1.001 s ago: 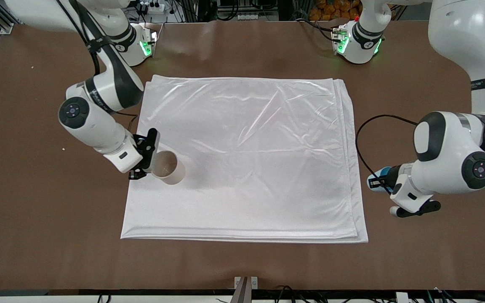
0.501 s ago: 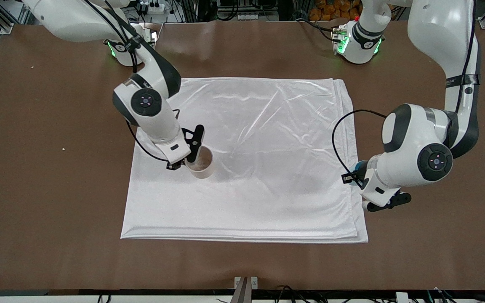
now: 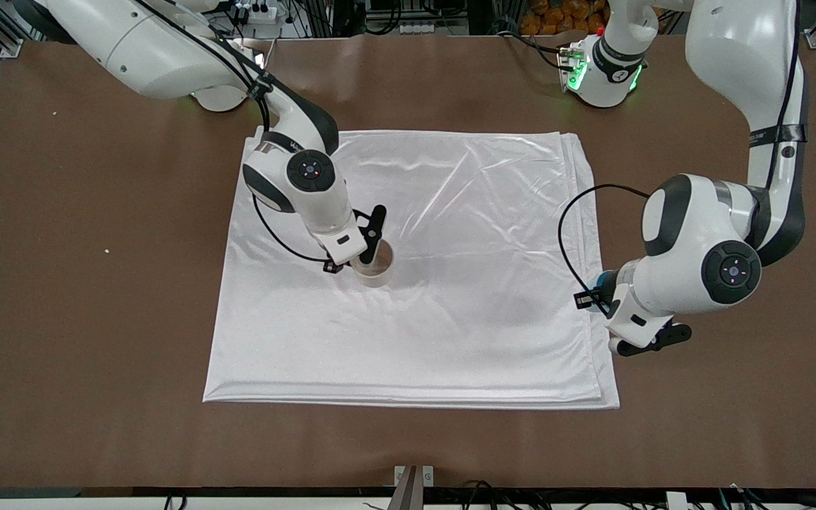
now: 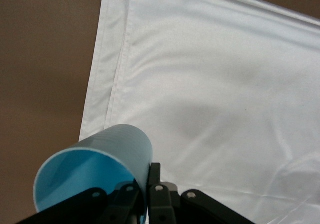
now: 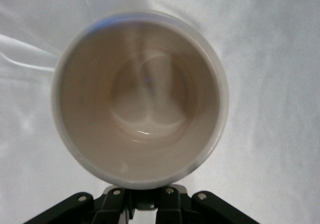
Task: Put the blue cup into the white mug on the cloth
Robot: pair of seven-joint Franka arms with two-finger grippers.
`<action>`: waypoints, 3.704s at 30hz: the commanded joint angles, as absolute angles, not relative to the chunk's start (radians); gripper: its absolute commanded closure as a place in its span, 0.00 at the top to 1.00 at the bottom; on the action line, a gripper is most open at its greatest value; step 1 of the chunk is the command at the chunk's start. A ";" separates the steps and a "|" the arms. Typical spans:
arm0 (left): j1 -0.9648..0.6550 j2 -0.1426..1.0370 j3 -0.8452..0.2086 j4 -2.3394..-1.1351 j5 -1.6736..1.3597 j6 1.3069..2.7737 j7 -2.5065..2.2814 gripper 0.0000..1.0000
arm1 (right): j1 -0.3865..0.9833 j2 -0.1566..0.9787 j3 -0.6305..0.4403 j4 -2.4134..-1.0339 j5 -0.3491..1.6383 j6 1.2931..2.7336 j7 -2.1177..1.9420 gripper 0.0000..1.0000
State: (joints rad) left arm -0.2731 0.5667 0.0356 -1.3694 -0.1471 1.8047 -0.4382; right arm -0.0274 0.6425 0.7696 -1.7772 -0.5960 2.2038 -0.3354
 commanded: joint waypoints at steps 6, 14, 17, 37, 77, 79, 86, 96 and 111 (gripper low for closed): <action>-0.284 0.549 0.041 -1.376 -0.161 1.793 -0.483 0.00 | -0.005 0.681 0.798 -1.781 -0.682 2.200 -0.290 0.00; -0.285 0.549 0.043 -1.367 -0.161 1.795 -0.488 0.00 | 0.000 0.733 0.798 -1.786 -0.747 2.220 -0.270 0.00; -0.285 0.551 0.044 -1.364 -0.161 1.795 -0.488 0.00 | 0.002 0.752 0.798 -1.792 -0.761 2.238 -0.252 0.00; -0.328 0.551 0.041 -1.364 -0.160 1.795 -0.540 0.00 | 0.006 0.792 0.810 -1.790 -0.854 2.258 -0.189 1.00; -0.683 0.534 0.058 -1.350 -0.123 1.795 -0.956 0.00 | -0.074 0.470 0.868 -1.793 -0.621 2.060 -0.198 1.00; -0.693 0.535 0.058 -1.350 -0.117 1.798 -0.965 0.00 | -0.072 0.440 0.845 -1.792 -0.585 2.060 -0.216 1.00; -0.745 0.557 0.060 -1.339 -0.114 1.831 -0.994 0.00 | -0.058 0.312 0.736 -1.792 -0.394 2.060 -0.333 1.00; -0.804 0.600 0.061 -1.286 -0.086 1.858 -1.028 0.00 | -0.049 0.164 0.589 -1.793 -0.250 2.017 -0.455 1.00; -0.868 0.644 0.069 -1.246 -0.081 1.937 -1.028 0.00 | -0.044 0.037 0.404 -1.792 -0.147 1.957 -0.523 1.00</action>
